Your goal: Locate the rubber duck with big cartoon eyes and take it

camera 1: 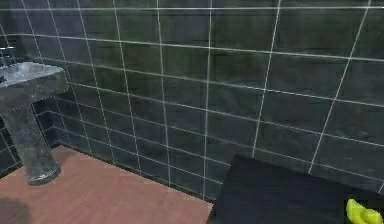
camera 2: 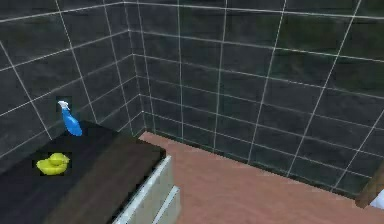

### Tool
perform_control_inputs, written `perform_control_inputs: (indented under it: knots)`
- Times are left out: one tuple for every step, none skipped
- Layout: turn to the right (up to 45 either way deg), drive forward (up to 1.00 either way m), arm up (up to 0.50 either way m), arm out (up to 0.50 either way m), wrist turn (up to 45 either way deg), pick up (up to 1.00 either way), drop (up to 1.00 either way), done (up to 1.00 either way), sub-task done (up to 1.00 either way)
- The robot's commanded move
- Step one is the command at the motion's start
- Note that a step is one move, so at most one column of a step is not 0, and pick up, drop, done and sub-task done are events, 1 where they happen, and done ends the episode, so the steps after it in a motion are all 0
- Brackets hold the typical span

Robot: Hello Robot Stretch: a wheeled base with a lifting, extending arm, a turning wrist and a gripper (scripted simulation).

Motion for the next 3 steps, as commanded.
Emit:
perform_control_inputs:
  knots:
    - [-36.0,0.0,0.0,0.0,0.0,0.0,0.0,0.0,0.0]
    - [45.0,0.0,0.0,0.0,0.0,0.0,0.0,0.0,0.0]
    - [45.0,0.0,0.0,0.0,0.0,0.0,0.0,0.0,0.0]
